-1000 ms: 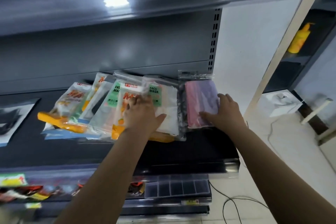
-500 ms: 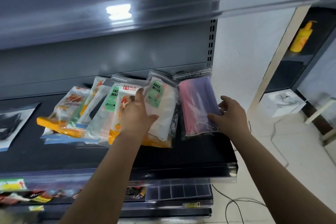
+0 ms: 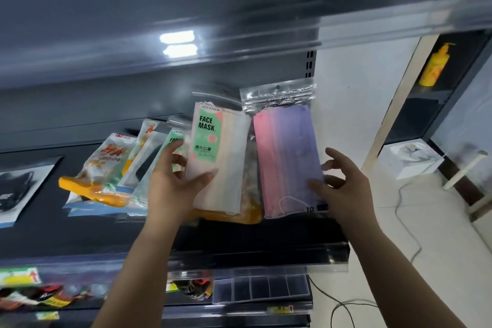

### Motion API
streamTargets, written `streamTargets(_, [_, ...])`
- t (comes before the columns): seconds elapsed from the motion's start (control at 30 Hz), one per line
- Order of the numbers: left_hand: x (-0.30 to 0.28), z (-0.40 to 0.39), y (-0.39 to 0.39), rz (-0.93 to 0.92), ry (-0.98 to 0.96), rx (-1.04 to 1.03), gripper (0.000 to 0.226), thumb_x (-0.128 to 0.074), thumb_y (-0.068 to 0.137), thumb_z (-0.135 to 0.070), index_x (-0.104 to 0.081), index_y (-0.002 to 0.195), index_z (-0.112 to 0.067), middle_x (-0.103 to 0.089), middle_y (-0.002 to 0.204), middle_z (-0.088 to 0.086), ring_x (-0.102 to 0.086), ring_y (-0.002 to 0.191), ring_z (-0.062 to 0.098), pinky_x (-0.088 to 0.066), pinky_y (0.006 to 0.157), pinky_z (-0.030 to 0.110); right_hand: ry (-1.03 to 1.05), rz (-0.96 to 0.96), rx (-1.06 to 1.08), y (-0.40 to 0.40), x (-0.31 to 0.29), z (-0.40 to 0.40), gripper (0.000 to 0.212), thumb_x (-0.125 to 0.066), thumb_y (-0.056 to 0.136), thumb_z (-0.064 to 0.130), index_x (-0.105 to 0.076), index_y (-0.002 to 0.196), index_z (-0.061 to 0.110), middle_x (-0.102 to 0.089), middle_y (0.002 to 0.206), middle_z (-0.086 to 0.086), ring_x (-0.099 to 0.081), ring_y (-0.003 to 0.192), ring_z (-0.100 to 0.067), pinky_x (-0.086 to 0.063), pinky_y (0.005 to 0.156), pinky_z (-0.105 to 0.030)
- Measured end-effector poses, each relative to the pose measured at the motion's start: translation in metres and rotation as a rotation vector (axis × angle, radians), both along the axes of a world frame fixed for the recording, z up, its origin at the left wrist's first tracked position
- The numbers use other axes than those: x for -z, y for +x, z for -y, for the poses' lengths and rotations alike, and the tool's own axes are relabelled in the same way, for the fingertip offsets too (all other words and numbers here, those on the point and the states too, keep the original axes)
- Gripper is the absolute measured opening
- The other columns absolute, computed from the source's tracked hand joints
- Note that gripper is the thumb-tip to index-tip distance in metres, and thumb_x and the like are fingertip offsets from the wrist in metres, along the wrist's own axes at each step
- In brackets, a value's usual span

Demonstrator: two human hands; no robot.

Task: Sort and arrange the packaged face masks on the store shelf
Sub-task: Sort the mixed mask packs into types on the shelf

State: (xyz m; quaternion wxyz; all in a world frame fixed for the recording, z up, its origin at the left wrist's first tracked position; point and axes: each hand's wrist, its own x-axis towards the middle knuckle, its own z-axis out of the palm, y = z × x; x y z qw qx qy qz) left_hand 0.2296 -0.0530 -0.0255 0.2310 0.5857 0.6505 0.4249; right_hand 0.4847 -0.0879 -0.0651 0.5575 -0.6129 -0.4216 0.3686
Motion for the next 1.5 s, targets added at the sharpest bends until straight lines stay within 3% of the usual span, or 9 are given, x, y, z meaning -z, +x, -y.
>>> streamTargets(0.13, [-0.001,0.012,-0.014,0.229,0.001,-0.035,0.072,-0.081,0.069,-0.016,-0.045,0.131,-0.024,-0.057,0.096,-0.014,-0.057,0.077,-0.005,-0.049,0.056,0.021,0.047,-0.175,0.013,-0.007,-0.007,0.012,0.060,-0.072,0.076,-0.004,-0.051,0.124,0.025,-0.059,0.097,0.004,-0.068,0.082,-0.017,-0.059,0.056,-0.026])
streamTargets(0.33, [0.003,0.029,-0.061,0.360,0.030,-0.072,0.073,-0.083,0.066,-0.016,-0.045,0.128,-0.027,-0.063,0.113,0.003,-0.067,0.092,0.021,-0.058,0.073,0.046,0.100,-0.255,-0.023,-0.037,-0.013,0.023,0.050,-0.069,0.075,-0.006,-0.058,0.103,0.033,-0.065,0.095,0.005,-0.068,0.086,-0.021,-0.061,0.064,-0.031])
streamTargets(0.47, [0.002,0.046,-0.104,0.384,0.071,-0.122,0.073,-0.083,0.066,-0.013,-0.047,0.129,-0.025,-0.062,0.106,-0.003,-0.066,0.084,0.020,-0.055,0.064,0.039,0.091,-0.247,-0.084,-0.069,-0.008,0.022,0.052,-0.070,0.073,-0.008,-0.058,0.117,0.018,-0.065,0.110,-0.014,-0.066,0.095,-0.031,-0.058,0.076,-0.045])
streamTargets(0.67, [0.007,0.076,-0.171,0.354,0.075,-0.197,0.073,-0.083,0.057,-0.031,-0.051,0.123,-0.021,-0.065,0.112,0.002,-0.066,0.094,0.026,-0.056,0.074,0.049,0.082,-0.327,-0.173,-0.122,-0.001,0.014,0.047,-0.066,0.075,-0.011,-0.059,0.114,0.014,-0.063,0.099,-0.011,-0.066,0.080,-0.022,-0.056,0.058,-0.024])
streamTargets(0.83, [0.017,0.089,-0.216,0.376,0.085,-0.232,0.061,-0.082,0.067,-0.015,-0.052,0.120,-0.022,-0.064,0.112,-0.003,-0.062,0.103,0.017,-0.054,0.081,0.037,0.111,-0.258,-0.252,-0.166,-0.001,0.017,0.045,-0.065,0.075,-0.013,-0.067,0.096,0.026,-0.067,0.099,-0.002,-0.067,0.085,-0.020,-0.055,0.057,-0.026])
streamTargets(0.97, [0.017,0.100,-0.246,0.367,0.131,-0.290,0.058,-0.081,0.069,-0.013,-0.049,0.112,-0.034,-0.059,0.102,-0.012,-0.058,0.094,0.009,-0.050,0.075,0.025,0.104,-0.204,-0.290,-0.200,-0.005,0.018,0.047,-0.067,0.075,-0.011,-0.058,0.115,0.010,-0.064,0.096,-0.003,-0.065,0.086,-0.023,-0.056,0.060,-0.026])
streamTargets(1.1, [0.020,0.118,-0.286,0.287,0.166,-0.366,0.068,-0.083,0.067,-0.019,-0.050,0.126,-0.022,-0.057,0.114,-0.007,-0.056,0.101,0.015,-0.051,0.083,0.034,0.095,-0.205,-0.327,-0.248,-0.012,0.021,0.048,-0.066,0.075,-0.013,-0.055,0.111,0.018,-0.062,0.093,0.002,-0.061,0.083,-0.013,-0.052,0.061,-0.020])
streamTargets(1.27, [0.022,0.141,-0.334,0.297,0.191,-0.439,0.075,-0.086,0.059,-0.028,-0.051,0.125,-0.025,-0.056,0.108,-0.001,-0.056,0.097,0.019,-0.052,0.083,0.040,0.039,-0.253,-0.393,-0.313,-0.011,0.023,0.064,-0.068,0.075,-0.011,-0.048,0.131,0.015,-0.063,0.111,-0.010,-0.061,0.099,-0.025,-0.049,0.087,-0.042])
streamTargets(1.5, [0.023,0.176,-0.404,0.264,0.193,-0.525,0.075,-0.086,0.062,-0.021,-0.051,0.128,-0.020,-0.059,0.118,0.006,-0.059,0.107,0.023,-0.050,0.092,0.046,0.022,-0.278,-0.464,-0.397,-0.012,0.039,0.064,-0.067,0.078,-0.008,-0.048,0.132,0.020,-0.063,0.109,0.000,-0.063,0.097,-0.019,-0.050,0.081,-0.034])
